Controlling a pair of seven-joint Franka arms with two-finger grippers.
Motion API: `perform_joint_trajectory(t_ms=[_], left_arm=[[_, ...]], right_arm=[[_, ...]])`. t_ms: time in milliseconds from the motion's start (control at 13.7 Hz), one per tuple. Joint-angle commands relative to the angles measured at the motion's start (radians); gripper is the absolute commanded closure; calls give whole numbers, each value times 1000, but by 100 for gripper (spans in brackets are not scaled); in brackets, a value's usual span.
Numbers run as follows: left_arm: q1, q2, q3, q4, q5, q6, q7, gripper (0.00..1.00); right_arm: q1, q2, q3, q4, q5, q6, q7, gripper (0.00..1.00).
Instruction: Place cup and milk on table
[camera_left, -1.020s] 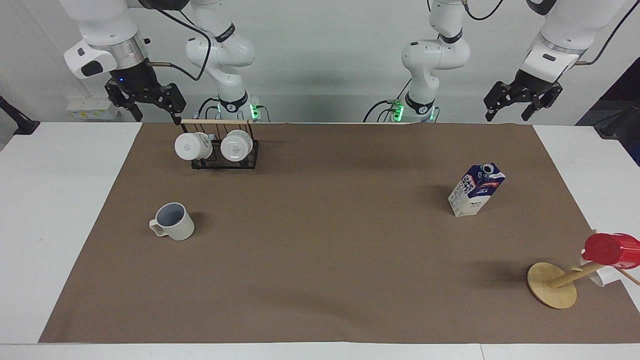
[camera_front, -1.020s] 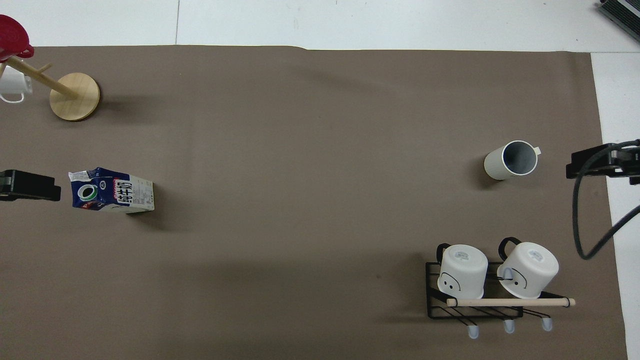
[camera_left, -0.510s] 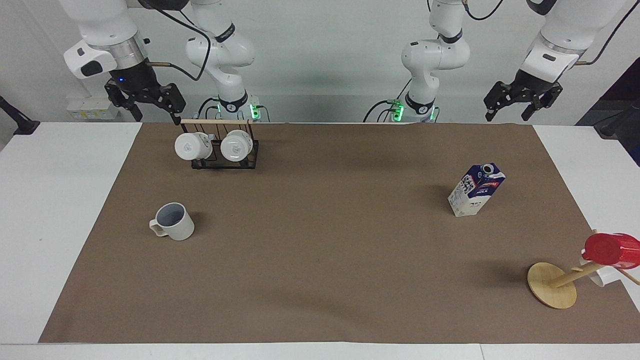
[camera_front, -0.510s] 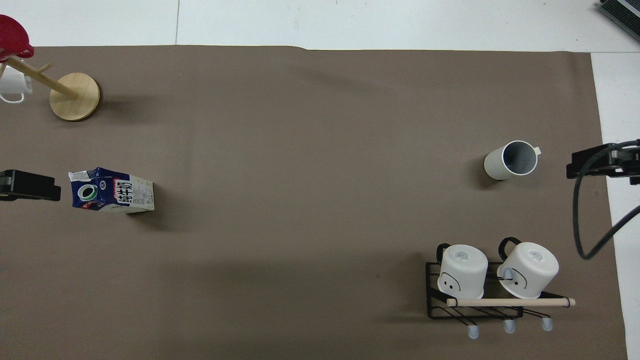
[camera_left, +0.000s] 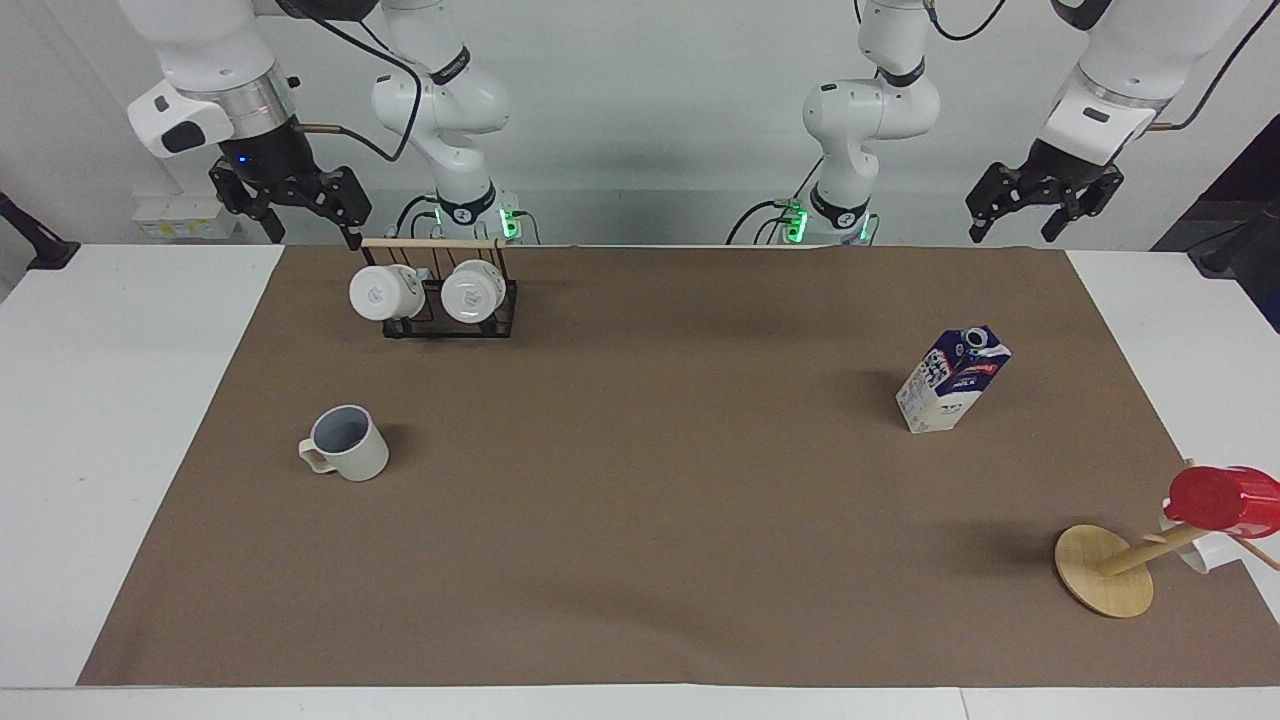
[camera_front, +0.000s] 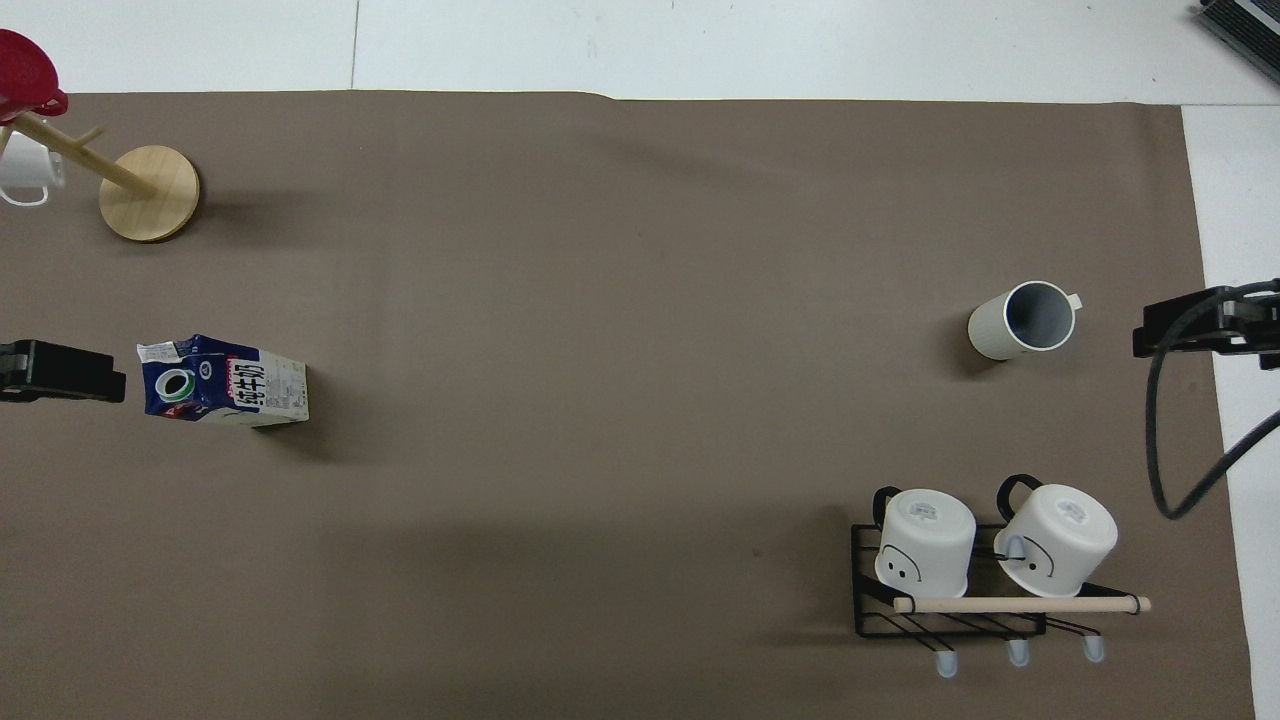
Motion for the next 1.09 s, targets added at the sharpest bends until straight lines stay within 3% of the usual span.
perform_joint_trajectory(t_ms=[0, 1020], left_arm=[[-10, -14, -3, -6, 6, -12, -10, 0], [5, -48, 8, -63, 2, -3, 4, 0]], right_arm=[[-8, -22, 0, -25, 15, 17, -30, 0], [-8, -22, 0, -25, 15, 17, -30, 0]])
